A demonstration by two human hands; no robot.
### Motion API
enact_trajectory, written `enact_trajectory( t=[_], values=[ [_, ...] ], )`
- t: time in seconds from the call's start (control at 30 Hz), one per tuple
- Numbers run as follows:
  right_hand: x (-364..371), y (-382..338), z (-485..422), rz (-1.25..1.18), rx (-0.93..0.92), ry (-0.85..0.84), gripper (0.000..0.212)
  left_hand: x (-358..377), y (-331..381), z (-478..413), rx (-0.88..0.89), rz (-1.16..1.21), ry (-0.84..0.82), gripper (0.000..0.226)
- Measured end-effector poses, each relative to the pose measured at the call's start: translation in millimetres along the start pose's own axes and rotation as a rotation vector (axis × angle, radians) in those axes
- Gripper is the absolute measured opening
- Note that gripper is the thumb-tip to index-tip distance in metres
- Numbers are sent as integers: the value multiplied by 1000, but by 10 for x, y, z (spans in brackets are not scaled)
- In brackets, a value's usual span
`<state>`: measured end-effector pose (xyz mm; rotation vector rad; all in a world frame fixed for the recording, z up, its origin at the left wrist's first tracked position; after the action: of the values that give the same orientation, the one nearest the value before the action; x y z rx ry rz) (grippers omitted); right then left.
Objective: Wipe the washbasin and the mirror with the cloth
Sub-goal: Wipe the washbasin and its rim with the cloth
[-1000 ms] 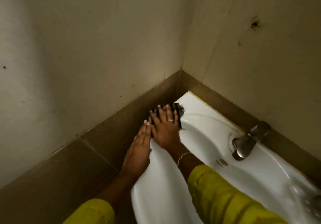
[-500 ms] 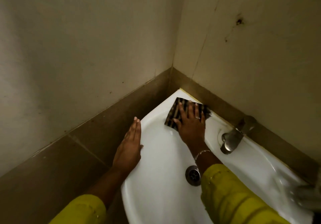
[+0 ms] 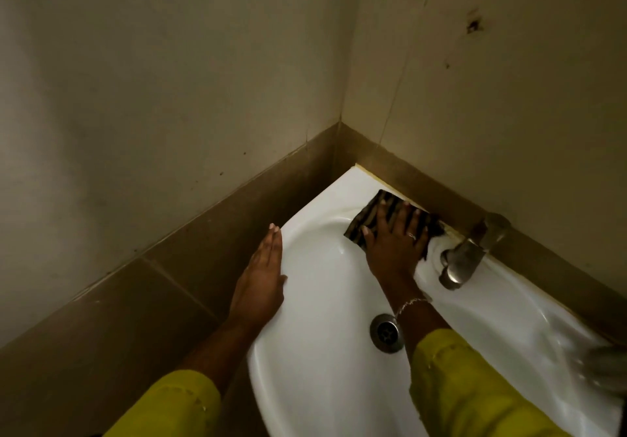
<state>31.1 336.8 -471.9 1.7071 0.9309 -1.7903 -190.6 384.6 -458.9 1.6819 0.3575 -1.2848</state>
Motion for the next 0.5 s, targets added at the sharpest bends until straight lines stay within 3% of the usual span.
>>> enact_trajectory(
  t=[0.17,0.27,0.37,0.43,0.5],
  values=[
    [5,-581,-110,-20,-184,-35,65,-5,-19,4,-8,18,5,80],
    [67,-967,34,-58,-406,-83,61,-10,-19,1,-6,40,7,79],
    [99,-1190,252,-99,-657,-140,71,-18,-36,13,-16,97,25,79],
    [27,-1200,218,-289,-644,-220,64,-15,-43,15,-23,145,14,80],
    [-107,-1142,79,-517,-464,-148,47,-11,-55,21,-27,183,0,84]
  ],
)
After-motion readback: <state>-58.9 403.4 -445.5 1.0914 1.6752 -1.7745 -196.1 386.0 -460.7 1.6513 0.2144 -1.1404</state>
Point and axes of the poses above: each hand's wrist, its own z-axis away from the middle knuckle, its own x-axis out of the palm, y = z × x, the point moved 6 cm from there along -z, towards the middle knuckle, and after that the axes turned 4 degrees about -y, right-handed, at the moved point
